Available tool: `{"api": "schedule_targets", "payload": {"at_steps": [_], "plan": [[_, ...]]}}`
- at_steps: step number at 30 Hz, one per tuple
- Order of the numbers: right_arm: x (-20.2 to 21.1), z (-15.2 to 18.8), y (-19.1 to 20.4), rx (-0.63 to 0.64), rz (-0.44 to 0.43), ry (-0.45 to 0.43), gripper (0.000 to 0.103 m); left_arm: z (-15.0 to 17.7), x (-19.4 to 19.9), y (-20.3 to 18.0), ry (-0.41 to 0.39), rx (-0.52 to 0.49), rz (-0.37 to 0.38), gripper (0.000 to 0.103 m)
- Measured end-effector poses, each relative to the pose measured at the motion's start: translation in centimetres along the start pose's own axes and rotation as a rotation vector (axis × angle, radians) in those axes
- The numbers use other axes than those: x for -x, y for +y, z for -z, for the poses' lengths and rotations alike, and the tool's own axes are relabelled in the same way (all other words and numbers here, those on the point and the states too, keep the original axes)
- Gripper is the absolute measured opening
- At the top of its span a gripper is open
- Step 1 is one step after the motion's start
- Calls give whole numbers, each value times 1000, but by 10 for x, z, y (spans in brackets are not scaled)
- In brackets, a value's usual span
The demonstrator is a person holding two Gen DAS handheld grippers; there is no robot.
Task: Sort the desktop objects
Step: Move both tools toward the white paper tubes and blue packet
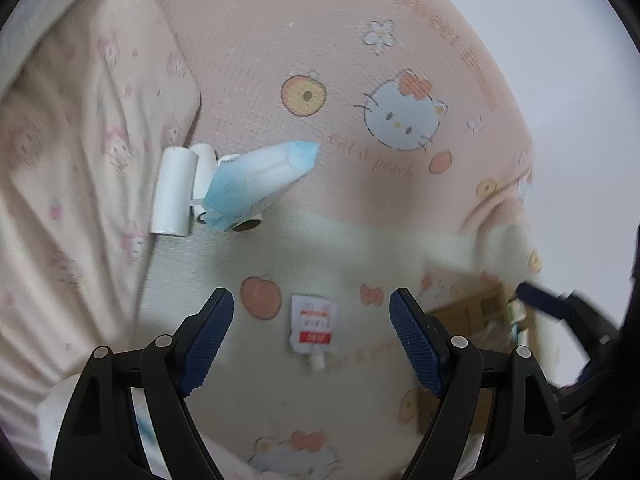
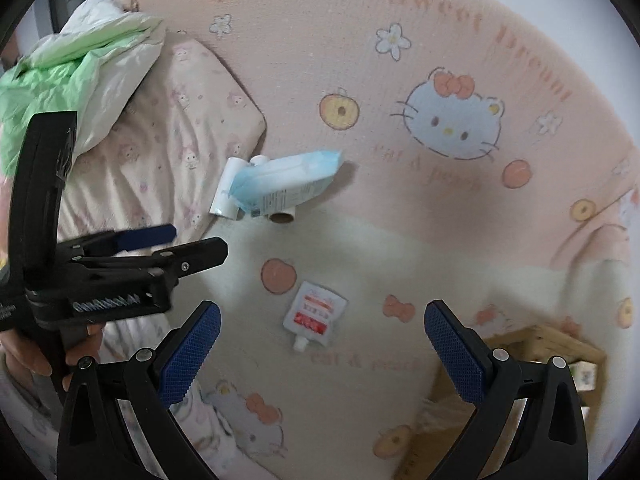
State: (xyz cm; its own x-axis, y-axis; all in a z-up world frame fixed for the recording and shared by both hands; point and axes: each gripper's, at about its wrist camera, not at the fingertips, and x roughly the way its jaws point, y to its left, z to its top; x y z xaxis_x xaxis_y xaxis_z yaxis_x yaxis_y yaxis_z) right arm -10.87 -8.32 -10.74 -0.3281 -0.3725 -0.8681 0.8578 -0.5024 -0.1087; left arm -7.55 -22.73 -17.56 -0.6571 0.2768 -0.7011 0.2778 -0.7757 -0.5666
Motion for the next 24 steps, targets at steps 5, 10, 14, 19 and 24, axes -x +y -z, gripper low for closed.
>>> {"api": "schedule_targets", "payload": {"at_steps": [5,10,14,19,24], "plan": [[-33,1,-5,-5,5,-53,101,-2,-34,19,-25,64,66,83],[-71,8,-9,29,25,-80,101,3,-76,31,-29,17,47,83],[-99,8,-15,-6,-17,-89,101,-2,-98,35,21,29,22,72],[-140,6,-26,-107,-61,-63,101,-11,-111,57,24,141,39,72],[-166,1,-24,-102,-73,-52,101,-26,-120,76,-38,219,32,47]]}}
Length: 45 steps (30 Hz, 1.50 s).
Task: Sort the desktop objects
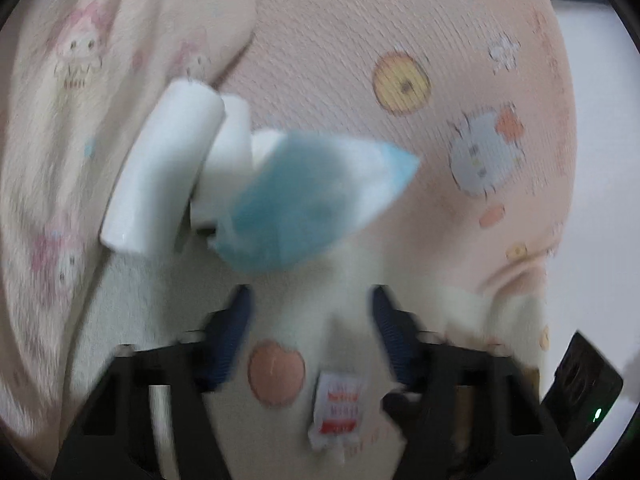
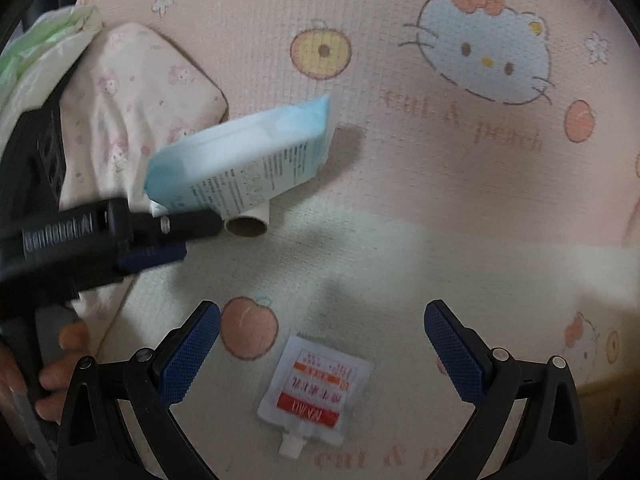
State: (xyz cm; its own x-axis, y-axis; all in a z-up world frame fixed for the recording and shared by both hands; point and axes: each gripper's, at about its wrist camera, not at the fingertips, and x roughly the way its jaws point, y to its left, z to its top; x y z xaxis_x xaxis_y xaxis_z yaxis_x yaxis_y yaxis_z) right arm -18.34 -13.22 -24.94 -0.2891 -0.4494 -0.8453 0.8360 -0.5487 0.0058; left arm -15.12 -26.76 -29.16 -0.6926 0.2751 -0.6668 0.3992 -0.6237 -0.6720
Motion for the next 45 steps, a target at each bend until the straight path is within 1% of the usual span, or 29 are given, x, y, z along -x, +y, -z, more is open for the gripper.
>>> {"api": "schedule_targets", "payload": {"at_steps": [2,6,8,9,10,12,14,15,16,19,22,24,26,28,29,31,32,33,34,35,37,38,41,44,45], "plan": [[-11,-3,4,14,-6,21,101,-5,-7,-1,2,-9,-11,47],[-26,-13,16,40,-46,17,101,-7,-20,-3,27,-11,-5,47],[-35,-16,23,63,-46,15,101,-10,-19,-2,8,-14,-13,47],[-39,-18,25,72,-46,15,101,-11,-18,1,-2,0,-15,42],[-46,-21,28,84,-51,21,101,-12,-18,3,-4,12,-16,30],[-53,-22,32,101,-69,23,99,-15,-19,10,-6,51,-19,20],[-58,-26,36,117,-95,15,89,-18,-20,18,-9,93,2,20],[-61,-27,37,122,-106,19,82,-20,-19,21,-14,111,17,20],[-65,-29,39,125,-118,27,79,-21,-18,24,-19,127,29,20],[-79,-35,44,130,-169,54,79,-23,-17,32,-26,162,37,20],[-88,-40,48,139,-178,52,79,-24,-16,38,-18,194,62,20],[-94,-44,51,139,-183,52,71,-25,-17,40,-8,201,64,20],[-102,-49,51,122,-204,74,47,-25,-23,35,3,205,62,20],[-112,-51,51,109,-198,117,41,-25,-29,34,17,219,69,20],[-114,-51,51,107,-202,122,39,-25,-28,36,21,226,74,20],[-115,-50,49,94,-220,108,39,-25,-31,37,36,242,80,20],[-114,-50,48,88,-226,107,39,-24,-30,40,41,246,84,21],[-113,-49,47,83,-234,105,38,-24,-32,40,48,257,79,26],[-111,-49,46,83,-238,106,38,-24,-34,40,57,260,74,34],[-110,-49,46,86,-240,111,34,-24,-36,39,72,262,56,38],[-109,-48,47,97,-216,142,19,-23,-39,40,84,265,51,42],[-107,-48,47,91,-212,157,19,-23,-40,40,87,269,55,42],[-97,-46,41,41,-233,156,18,-22,-43,41,102,282,71,43],[-88,-45,36,-1,-253,123,19,-22,-46,38,96,264,26,43],[-86,-46,34,-14,-263,108,19,-22,-42,44,91,249,15,43]]}}
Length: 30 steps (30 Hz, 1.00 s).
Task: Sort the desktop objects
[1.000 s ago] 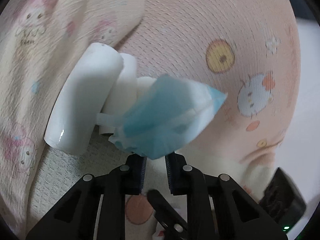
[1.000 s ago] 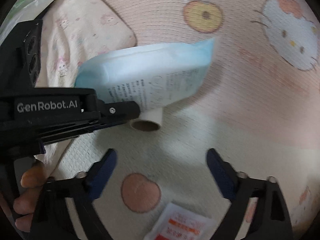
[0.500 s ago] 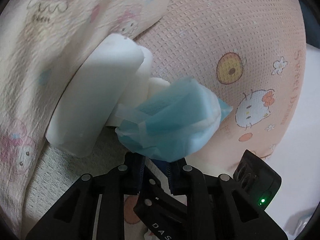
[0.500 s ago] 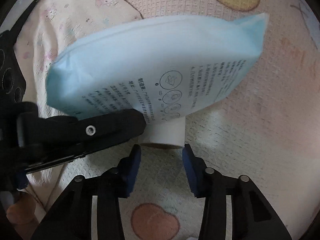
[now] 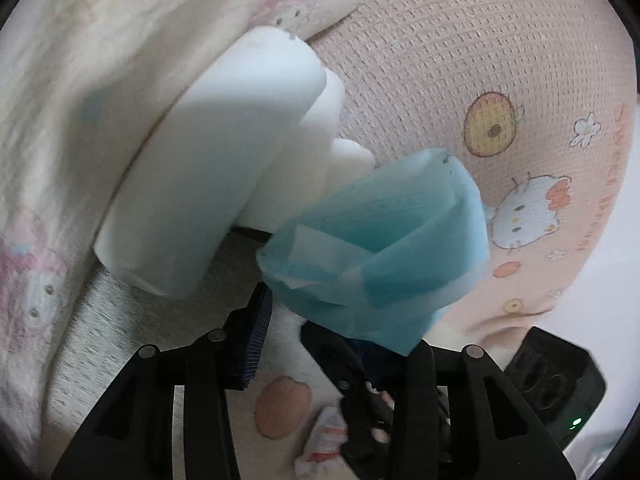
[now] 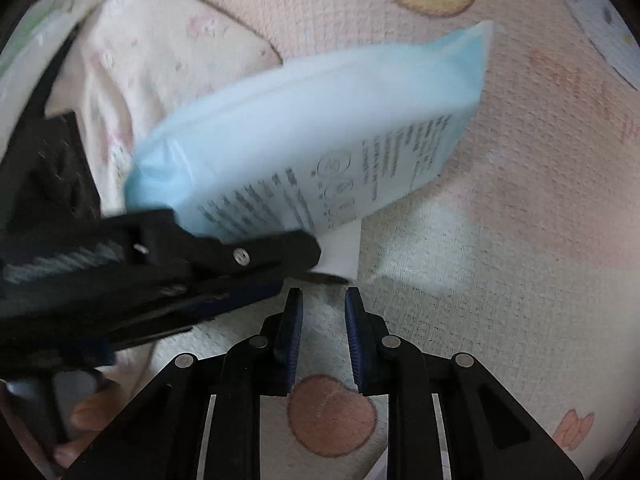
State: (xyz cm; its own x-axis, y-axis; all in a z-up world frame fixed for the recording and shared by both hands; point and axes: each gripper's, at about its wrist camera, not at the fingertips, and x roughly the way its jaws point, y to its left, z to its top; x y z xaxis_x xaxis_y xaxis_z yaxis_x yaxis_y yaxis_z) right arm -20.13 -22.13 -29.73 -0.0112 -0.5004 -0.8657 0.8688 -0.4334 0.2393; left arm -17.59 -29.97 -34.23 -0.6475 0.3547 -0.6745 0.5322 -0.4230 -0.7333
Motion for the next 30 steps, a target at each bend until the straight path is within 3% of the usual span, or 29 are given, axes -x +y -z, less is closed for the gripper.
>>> {"api": "schedule_targets", "payload": {"at_steps": [2,5,9,14,18,21,23,28,30], "plan": [[-3,-2,-2,-5,2,22,21,0,-1,-2,3,-21,8,36],[-14,-4,0,22,82,94,24,-1,-3,-3,16,-34,10,36],[-15,-4,7,109,72,79,25,-5,-9,2,54,4,58,34],[-14,-6,-1,102,55,76,29,-9,-11,3,61,-6,56,34],[-10,-6,1,152,112,74,32,-2,-4,8,72,-16,49,36],[-1,-7,2,169,134,52,45,-1,-1,10,53,-11,33,41],[8,-9,-3,137,123,5,63,-2,0,13,53,4,41,42],[8,-15,-12,90,62,-3,65,-3,2,20,53,40,74,42],[7,-16,-8,118,67,-4,65,-3,4,18,39,19,45,42]]}}
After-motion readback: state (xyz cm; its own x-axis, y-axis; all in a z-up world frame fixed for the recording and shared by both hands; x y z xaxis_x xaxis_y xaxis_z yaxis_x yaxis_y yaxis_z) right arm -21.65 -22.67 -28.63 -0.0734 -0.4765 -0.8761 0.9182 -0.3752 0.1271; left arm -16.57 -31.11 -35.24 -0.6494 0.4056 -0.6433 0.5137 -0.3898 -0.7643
